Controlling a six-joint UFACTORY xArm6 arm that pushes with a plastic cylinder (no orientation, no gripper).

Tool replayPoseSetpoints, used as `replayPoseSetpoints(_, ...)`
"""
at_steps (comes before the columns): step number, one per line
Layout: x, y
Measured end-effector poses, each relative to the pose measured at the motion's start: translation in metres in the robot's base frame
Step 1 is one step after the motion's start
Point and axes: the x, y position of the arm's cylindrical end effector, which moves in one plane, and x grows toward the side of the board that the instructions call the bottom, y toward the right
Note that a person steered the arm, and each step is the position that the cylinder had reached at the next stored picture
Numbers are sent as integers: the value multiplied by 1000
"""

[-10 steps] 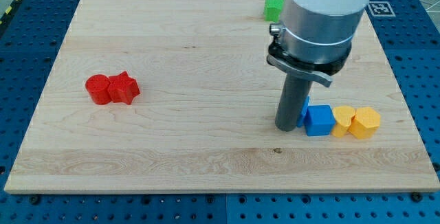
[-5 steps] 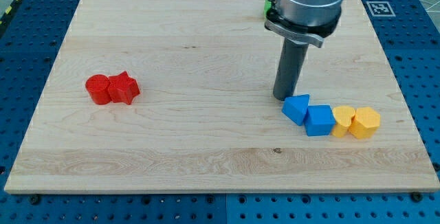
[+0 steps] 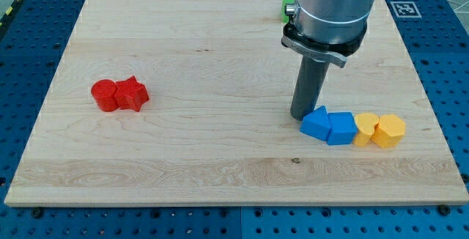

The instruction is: Push the blue triangle to the left side of the blue cube

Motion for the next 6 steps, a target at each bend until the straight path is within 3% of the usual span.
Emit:
replayPoseSetpoints(5, 7, 5)
replayPoseSetpoints(6, 5, -20)
